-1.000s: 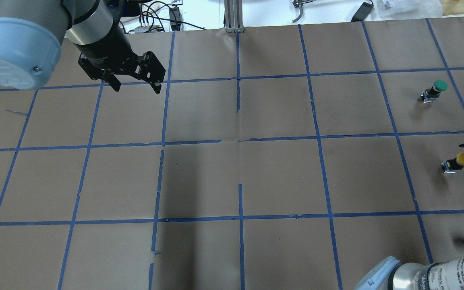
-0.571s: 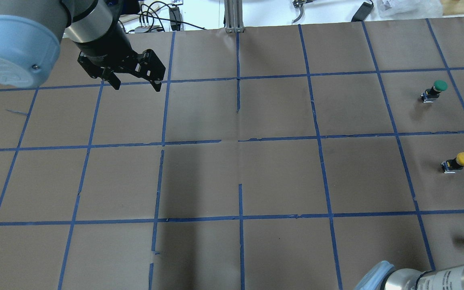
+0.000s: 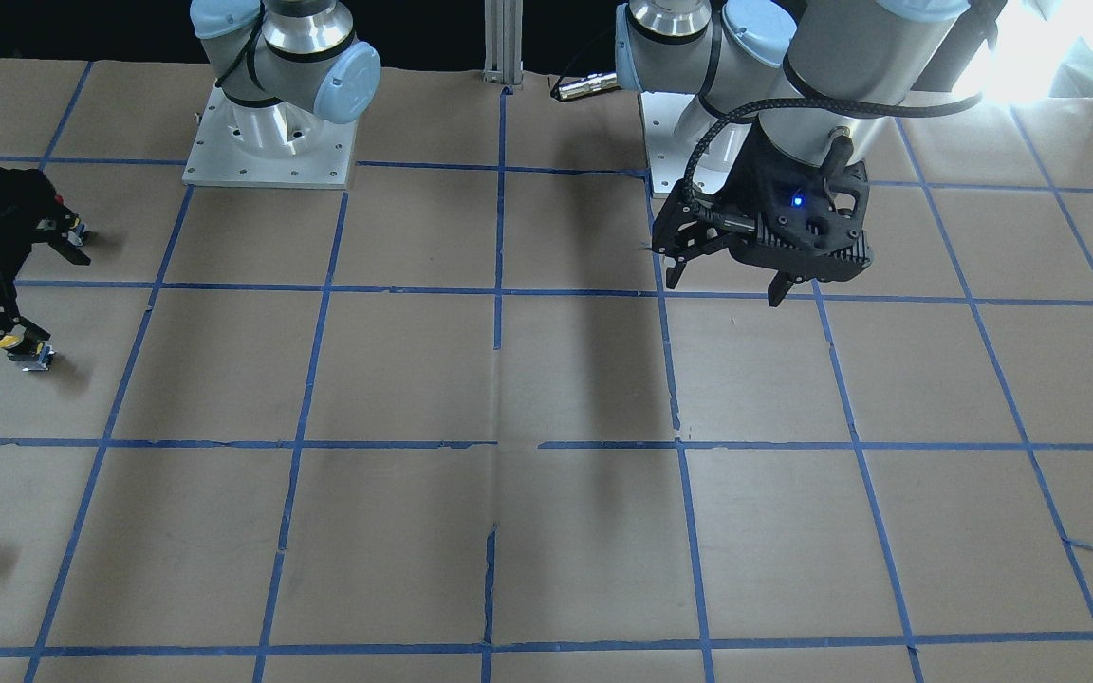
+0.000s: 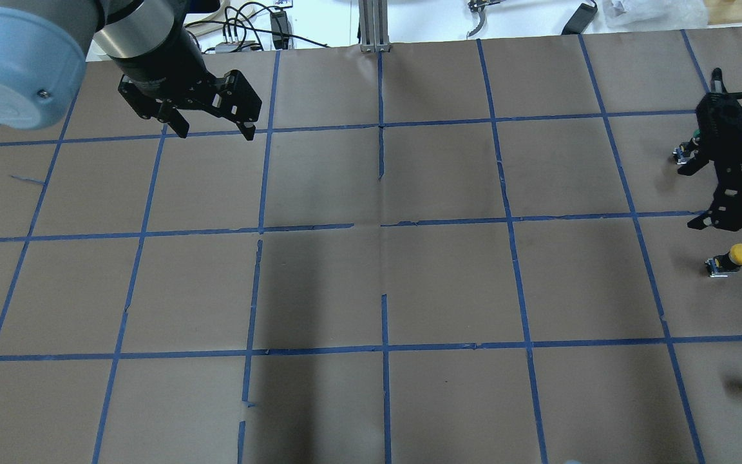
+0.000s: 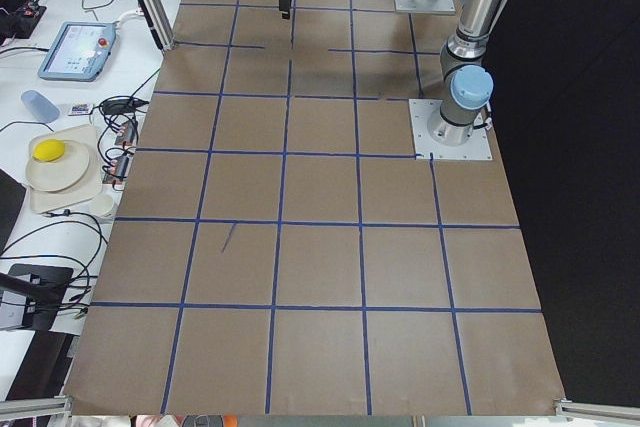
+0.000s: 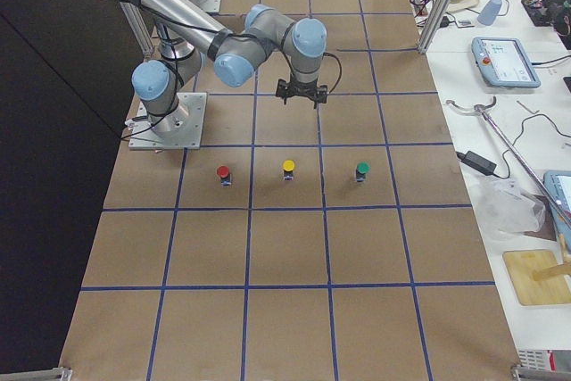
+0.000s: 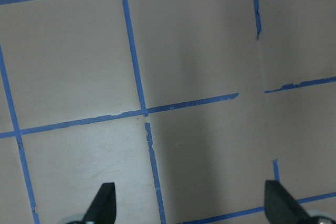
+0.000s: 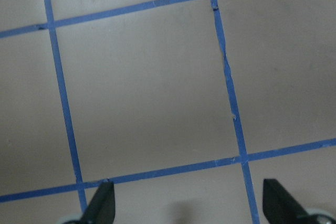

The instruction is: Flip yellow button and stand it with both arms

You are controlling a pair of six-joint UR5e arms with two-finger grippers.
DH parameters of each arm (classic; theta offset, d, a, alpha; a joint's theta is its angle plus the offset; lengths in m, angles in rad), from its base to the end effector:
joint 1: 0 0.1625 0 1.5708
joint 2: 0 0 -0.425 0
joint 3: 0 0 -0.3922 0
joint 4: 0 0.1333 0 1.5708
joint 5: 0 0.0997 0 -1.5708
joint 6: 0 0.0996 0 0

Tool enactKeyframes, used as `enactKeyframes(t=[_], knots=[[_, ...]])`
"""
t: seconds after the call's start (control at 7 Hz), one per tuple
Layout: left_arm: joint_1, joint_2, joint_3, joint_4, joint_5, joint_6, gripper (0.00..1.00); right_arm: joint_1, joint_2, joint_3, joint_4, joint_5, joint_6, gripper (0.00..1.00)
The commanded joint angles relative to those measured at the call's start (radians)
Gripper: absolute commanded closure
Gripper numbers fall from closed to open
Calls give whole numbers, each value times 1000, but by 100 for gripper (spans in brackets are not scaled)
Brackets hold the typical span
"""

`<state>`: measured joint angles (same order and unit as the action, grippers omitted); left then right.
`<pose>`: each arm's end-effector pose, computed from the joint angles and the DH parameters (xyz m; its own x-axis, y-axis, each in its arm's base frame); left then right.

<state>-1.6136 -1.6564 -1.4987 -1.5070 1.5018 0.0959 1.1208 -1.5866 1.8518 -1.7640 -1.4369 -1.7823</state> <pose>-0.1628 -0.5266 0.4864 -0.9879 0.1415 0.0637 0.1380 0.9888 -0.0566 -0.0699 -0.4817 0.3790 -0.2377 -0.9704 -0.0424 -0.9595 0.2414 -0.1453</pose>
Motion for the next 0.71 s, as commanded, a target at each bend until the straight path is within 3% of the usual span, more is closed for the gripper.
enactKeyframes(t=[0.0, 0.29, 0.57], knots=[[-5, -20, 17, -15, -3, -24, 0, 195, -38, -75, 58, 3, 437, 0], [-5, -10, 23, -24, -2, -42, 0, 270, -33, -149, 55, 9, 794, 0], [-3, -16, 26, -25, -2, -42, 0, 338, -33, -239, 136, -69, 1217, 0]])
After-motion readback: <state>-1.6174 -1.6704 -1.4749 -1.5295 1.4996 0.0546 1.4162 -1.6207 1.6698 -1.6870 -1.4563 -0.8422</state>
